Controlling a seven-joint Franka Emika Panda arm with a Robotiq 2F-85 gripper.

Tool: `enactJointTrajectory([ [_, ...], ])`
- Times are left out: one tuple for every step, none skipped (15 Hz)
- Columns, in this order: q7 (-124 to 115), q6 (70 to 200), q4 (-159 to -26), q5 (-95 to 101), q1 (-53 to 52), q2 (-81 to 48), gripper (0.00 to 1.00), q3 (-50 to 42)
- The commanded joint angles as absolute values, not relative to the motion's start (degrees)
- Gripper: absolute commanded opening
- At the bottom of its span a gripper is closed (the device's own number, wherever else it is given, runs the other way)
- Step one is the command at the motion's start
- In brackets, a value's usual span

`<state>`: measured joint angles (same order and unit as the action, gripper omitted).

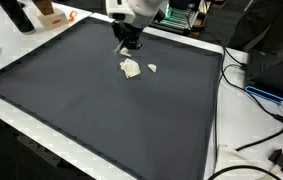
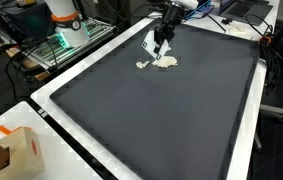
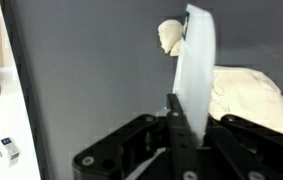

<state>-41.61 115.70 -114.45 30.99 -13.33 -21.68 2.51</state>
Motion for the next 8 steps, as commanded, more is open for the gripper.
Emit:
enactJointTrajectory([
  [-42.5,113.4,-112.5,33.0,-15.0,-23.8,0.01,1.4],
  [-42.5,113.3,-112.3,33.3,-15.2,-24.1,0.01,1.3],
  [-42.2,113.4,-112.1,33.6,-15.3,-24.4,0.01,1.2],
  [-42.1,113.5,-111.9,33.9,-15.4,-24.6,0.01,1.2],
  [-42.1,113.6,-111.7,34.1,-15.5,-24.8,0.01,1.1],
  [-42.0,113.7,-111.6,34.2,-15.5,-25.0,0.01,1.1],
  [-41.9,113.8,-111.5,34.4,-15.5,-25.0,0.01,1.1],
  [-41.9,113.7,-111.6,34.8,-15.7,-25.0,0.01,1.0],
])
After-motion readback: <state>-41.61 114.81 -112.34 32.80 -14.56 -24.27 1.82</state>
